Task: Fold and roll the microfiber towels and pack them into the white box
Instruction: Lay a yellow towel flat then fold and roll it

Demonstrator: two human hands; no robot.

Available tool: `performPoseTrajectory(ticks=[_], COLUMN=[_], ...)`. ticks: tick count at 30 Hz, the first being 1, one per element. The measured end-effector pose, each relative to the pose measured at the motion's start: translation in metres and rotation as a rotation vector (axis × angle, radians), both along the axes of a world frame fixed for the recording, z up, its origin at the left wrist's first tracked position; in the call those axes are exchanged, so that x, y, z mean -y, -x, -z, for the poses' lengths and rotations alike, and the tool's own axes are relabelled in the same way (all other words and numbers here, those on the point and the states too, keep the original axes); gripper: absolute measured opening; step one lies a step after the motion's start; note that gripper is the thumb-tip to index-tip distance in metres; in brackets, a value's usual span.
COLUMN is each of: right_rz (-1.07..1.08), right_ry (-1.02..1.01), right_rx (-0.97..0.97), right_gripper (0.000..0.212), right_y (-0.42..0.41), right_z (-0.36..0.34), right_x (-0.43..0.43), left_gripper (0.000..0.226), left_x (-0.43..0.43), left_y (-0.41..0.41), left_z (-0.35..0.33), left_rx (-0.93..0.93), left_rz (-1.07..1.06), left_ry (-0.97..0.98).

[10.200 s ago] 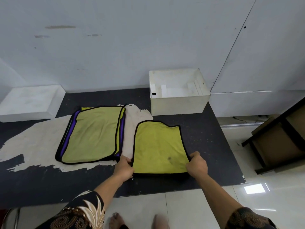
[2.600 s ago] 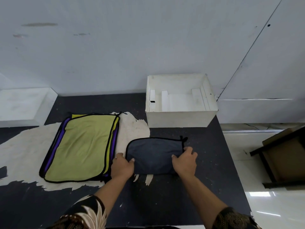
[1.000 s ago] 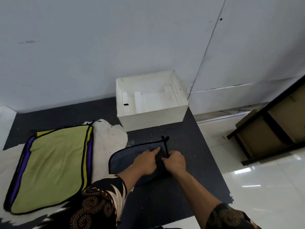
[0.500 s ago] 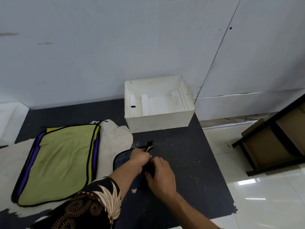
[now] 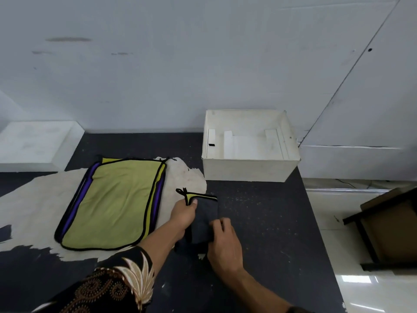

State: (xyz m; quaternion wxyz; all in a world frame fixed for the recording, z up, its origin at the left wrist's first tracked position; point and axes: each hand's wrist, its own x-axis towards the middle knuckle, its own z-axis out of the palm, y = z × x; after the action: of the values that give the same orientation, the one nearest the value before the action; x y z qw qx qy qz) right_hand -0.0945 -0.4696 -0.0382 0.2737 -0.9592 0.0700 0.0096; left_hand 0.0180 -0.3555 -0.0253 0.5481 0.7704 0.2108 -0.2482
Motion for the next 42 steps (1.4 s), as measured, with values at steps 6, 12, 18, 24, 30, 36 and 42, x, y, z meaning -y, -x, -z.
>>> performPoseTrajectory(ticks=[6, 12, 18, 24, 30, 36, 42], right_rz=[-0.055, -0.105, -0.176, -0.26, -0.268, -0.237, -0.241], right_ry=[-0.027, -0.023, 0.0, 0.126, 0.103, 0.101, 0.08], right_rx=[0.0, -0.042, -0.04, -0.174, -0.083, -0.112, -0.096], right_gripper=[0.022, 0.012, 0.021, 0.049, 0.052, 0.033, 0.018], right_y=[0.002, 0.004, -0.001, -0.001, 0.001, 0.007, 0.008], right_z=[0.008, 0.01, 0.012, 0.015, 0.016, 0.02, 0.02], right_x=[-0.003, -0.008, -0.009, -0.004, -0.001, 0.004, 0.009], left_gripper=[0.019, 0.059, 0.045, 0.059, 0.06, 0.061, 0.066], left_x=[-0.025, -0.04, -0.039, -0.052, -0.057, -0.059, -0.058], left_y=[0.004, 0.015, 0.021, 0.027, 0.034, 0.039, 0.037], left_z=[0.002, -0.002, 0.0, 0.005, 0.007, 0.007, 0.008], left_rx=[0.051, -0.096, 0.139, 0.112, 0.135, 0.084, 0.096], left_rz=[0.051, 0.358, 0.224, 0.265, 0.224, 0.321, 0.348], left_ry=[0.034, -0.025, -0.117, -0.224, -0.267, -0.333, -0.353])
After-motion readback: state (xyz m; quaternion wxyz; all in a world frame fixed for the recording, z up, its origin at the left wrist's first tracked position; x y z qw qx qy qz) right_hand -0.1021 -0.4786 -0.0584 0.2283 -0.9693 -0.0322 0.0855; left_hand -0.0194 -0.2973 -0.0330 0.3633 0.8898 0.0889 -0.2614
